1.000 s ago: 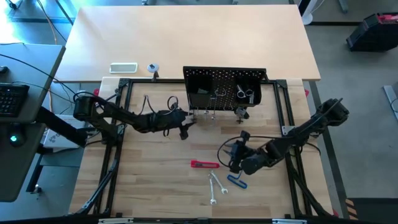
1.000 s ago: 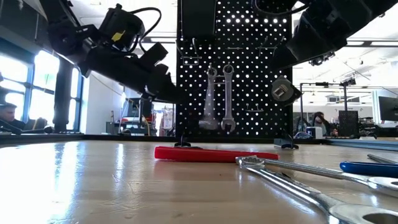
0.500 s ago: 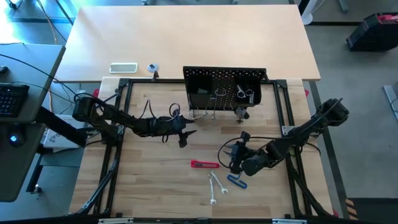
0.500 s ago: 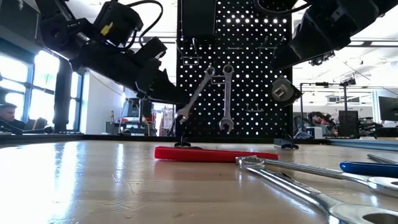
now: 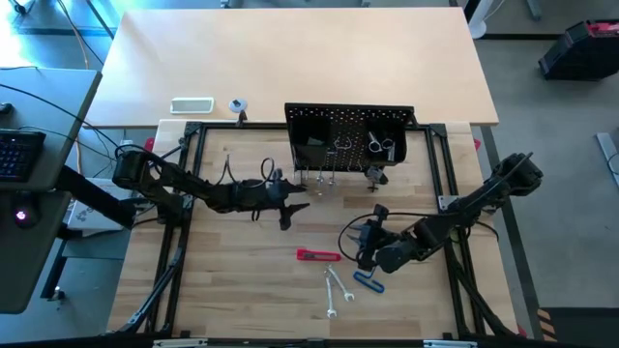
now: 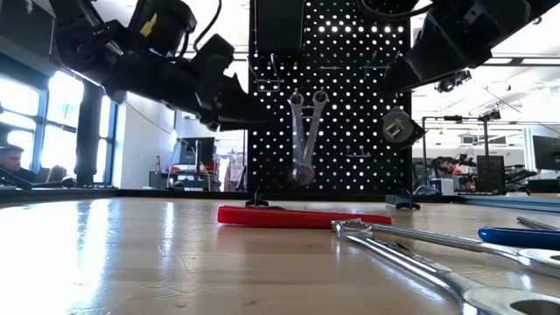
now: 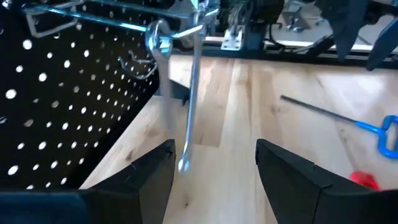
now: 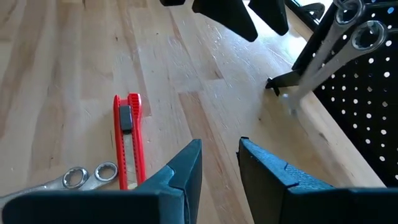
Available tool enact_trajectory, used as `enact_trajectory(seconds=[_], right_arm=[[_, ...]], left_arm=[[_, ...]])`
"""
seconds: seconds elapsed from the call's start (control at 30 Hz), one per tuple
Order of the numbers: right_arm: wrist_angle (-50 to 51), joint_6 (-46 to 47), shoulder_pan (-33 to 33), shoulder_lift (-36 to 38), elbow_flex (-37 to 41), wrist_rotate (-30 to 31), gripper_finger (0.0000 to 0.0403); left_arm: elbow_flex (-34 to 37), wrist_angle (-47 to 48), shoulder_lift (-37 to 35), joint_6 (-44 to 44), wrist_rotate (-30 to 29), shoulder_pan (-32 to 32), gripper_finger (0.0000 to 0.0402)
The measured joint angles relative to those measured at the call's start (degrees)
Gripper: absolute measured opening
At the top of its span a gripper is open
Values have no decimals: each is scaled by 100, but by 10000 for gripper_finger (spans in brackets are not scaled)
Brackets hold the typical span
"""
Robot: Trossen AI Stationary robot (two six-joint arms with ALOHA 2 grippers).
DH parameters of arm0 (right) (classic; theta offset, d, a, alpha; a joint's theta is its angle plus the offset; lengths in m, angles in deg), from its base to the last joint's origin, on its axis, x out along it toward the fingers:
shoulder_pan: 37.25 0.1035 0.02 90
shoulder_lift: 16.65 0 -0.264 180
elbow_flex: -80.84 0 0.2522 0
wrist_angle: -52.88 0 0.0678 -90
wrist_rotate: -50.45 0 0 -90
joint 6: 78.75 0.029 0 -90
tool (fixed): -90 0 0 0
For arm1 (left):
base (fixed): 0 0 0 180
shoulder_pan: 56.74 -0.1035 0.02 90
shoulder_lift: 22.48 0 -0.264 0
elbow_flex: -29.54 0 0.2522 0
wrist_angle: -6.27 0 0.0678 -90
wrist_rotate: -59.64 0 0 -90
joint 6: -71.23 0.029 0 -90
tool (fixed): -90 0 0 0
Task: Hang tools onto peg board
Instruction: Hang the wrench on the peg board
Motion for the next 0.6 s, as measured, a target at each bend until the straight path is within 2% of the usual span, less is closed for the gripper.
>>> enact_trajectory(seconds=[0.23,0.47,0.6], right_arm=[[-94,2,0,-4,0,-73,99],[-169,5,6,-6,0,-263,99],[-199,19,107,-7,0,-361,99]], left_arm=[[-100,13,-4,-2,569,-1,216],[-138,78,-4,1,710,117,216],[-138,300,-4,28,1067,281,216]])
